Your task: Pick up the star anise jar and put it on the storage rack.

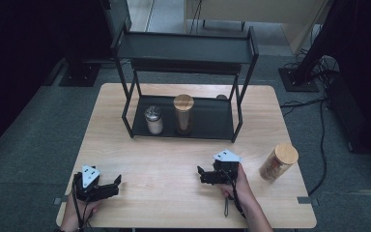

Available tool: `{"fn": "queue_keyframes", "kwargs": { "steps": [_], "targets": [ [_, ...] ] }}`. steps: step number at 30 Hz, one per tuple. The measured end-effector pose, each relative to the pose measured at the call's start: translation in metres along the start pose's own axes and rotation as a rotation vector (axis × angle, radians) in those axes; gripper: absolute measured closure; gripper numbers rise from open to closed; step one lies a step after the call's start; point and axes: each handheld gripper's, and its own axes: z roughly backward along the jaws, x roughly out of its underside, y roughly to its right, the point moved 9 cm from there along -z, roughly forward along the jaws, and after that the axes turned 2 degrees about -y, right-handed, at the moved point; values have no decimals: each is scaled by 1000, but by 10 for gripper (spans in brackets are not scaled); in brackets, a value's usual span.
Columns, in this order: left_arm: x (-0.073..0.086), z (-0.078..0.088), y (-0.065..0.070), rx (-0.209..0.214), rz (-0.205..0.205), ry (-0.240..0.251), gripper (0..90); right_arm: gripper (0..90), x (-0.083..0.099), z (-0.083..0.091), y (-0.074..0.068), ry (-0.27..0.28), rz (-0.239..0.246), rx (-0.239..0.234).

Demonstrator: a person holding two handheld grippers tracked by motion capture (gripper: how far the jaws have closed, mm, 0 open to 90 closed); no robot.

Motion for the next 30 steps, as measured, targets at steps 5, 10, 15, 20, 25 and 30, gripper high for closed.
{"fn": "queue_keyframes", "kwargs": {
  "steps": [5, 10, 15, 20, 25, 30],
  "targets": [
    [0, 0, 0, 0, -1, 0, 3, 0, 3, 4, -2, 3, 5, -2],
    [0, 0, 0, -1, -1, 0, 4, 0, 6, 8, -3, 7, 4, -5],
    [0, 0, 0, -2, 0, 1, 4, 0, 9, 12, -2, 9, -1, -4],
    [0, 0, 0, -2, 1, 0, 4, 0, 13, 16, 0, 7, 4, -1],
    [0, 0, 0, -2, -1, -2, 4, 0, 18, 22, 3, 4, 0, 5],
    [0, 0, 0, -1, 0, -3, 4, 0, 23, 27, 6, 0, 0, 11]
  ]
}}
